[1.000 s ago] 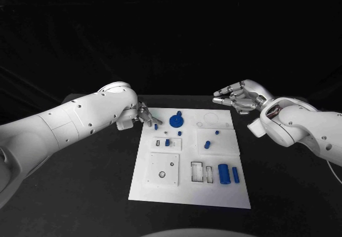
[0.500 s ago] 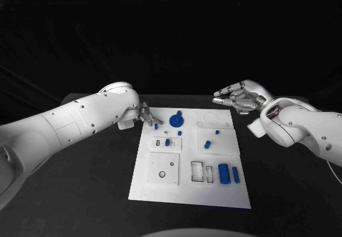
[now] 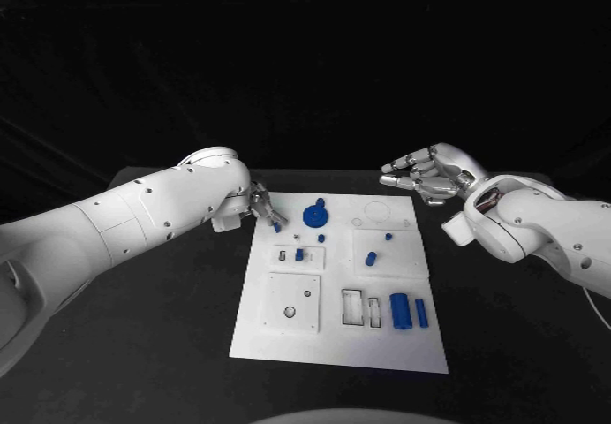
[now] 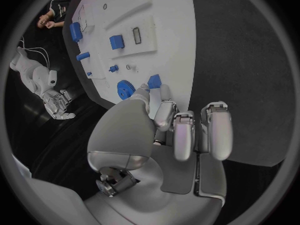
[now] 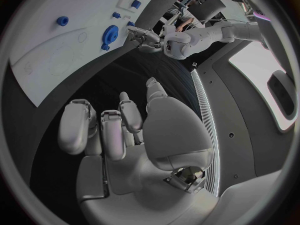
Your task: Assemble the parts on the task board
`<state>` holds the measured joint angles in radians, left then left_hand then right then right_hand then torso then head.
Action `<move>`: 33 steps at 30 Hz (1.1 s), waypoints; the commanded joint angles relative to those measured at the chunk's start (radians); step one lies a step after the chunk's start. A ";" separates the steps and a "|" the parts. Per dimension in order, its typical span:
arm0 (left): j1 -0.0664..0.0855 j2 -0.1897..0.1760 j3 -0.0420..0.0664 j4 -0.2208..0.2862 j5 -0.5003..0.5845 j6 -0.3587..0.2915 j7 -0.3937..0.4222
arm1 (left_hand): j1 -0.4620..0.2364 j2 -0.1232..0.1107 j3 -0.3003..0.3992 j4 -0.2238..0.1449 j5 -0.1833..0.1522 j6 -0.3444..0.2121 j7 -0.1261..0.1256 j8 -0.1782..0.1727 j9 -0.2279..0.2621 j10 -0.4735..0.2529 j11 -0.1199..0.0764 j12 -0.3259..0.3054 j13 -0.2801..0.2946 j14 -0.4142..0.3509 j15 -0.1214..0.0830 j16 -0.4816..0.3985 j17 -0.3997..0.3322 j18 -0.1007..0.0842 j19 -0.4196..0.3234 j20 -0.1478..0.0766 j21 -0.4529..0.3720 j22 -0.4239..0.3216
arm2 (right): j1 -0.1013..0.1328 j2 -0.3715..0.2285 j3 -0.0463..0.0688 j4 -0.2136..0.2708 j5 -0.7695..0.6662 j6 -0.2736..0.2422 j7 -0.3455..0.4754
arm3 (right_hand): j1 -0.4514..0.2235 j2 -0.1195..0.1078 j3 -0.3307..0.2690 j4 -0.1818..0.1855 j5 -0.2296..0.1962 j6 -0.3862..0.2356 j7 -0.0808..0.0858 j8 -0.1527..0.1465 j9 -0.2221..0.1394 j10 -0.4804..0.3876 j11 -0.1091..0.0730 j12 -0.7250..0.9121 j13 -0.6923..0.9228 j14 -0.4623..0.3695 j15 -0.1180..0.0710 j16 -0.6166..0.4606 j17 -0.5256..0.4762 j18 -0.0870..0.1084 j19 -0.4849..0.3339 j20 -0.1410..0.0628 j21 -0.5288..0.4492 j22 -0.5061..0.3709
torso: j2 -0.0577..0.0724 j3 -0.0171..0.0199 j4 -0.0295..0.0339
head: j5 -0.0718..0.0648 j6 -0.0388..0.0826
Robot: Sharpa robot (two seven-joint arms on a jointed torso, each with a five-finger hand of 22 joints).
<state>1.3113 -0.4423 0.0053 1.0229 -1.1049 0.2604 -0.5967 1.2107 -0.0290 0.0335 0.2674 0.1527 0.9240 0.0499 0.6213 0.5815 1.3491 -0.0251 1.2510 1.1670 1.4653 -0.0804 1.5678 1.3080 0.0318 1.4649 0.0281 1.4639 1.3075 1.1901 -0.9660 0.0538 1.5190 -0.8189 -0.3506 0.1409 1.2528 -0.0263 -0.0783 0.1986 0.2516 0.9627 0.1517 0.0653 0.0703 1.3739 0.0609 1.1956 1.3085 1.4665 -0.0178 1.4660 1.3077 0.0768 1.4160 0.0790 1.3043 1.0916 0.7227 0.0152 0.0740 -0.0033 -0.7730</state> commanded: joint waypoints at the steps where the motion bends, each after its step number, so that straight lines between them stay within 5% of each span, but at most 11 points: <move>1: 0.000 0.003 0.000 0.003 0.012 0.008 0.015 | 0.014 -0.003 0.006 -0.001 -0.003 -0.001 -0.008 0.008 0.003 0.007 -0.003 0.006 0.002 0.105 -0.007 0.003 0.263 0.003 0.053 -0.006 0.005 0.110 | -0.001 0.002 0.000 -0.002 -0.003 0.016 0.004 | -0.007 0.004 -0.006 -0.002 -0.001 0.001 -0.003 0.006 0.001 -0.009 0.000 -0.003 0.015 0.067 -0.001 -0.007 0.110 0.015 -0.008 0.001 -0.007 -0.001 | 0.000 0.0000 -0.0008 | 0.001 -0.001; 33: 0.001 -0.020 0.001 0.019 0.024 0.022 -0.008 | -0.056 -0.052 -0.042 0.022 -0.005 0.006 -0.016 0.042 0.040 0.020 -0.009 0.018 0.015 0.105 -0.012 0.003 0.263 0.000 0.060 -0.011 0.016 0.128 | -0.004 0.006 0.000 -0.011 -0.003 0.019 0.003 | -0.007 0.005 -0.006 -0.002 -0.001 0.001 -0.003 0.006 0.001 -0.009 0.000 -0.003 0.015 0.067 -0.001 -0.008 0.109 0.015 -0.008 0.001 -0.007 -0.001 | 0.000 0.0003 0.0008 | 0.000 -0.002</move>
<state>1.3112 -0.4622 0.0055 1.0374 -1.0860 0.2624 -0.6000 1.1575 -0.0818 -0.0043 0.2909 0.1493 0.9271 0.0387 0.6579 0.6209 1.3635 -0.0324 1.2633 1.1805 1.4656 -0.0877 1.5678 1.3076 0.0317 1.4684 0.0246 1.4746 1.3074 1.1870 -0.9614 0.0534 1.5087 -0.8189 -0.3460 0.1403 1.2528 -0.0263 -0.0783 0.1986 0.2516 0.9627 0.1517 0.0653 0.0700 1.3739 0.0610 1.1956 1.3085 1.4665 -0.0178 1.4620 1.3074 0.0767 1.4161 0.0790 1.3005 1.0918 0.7229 0.0153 0.0742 -0.0037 -0.7749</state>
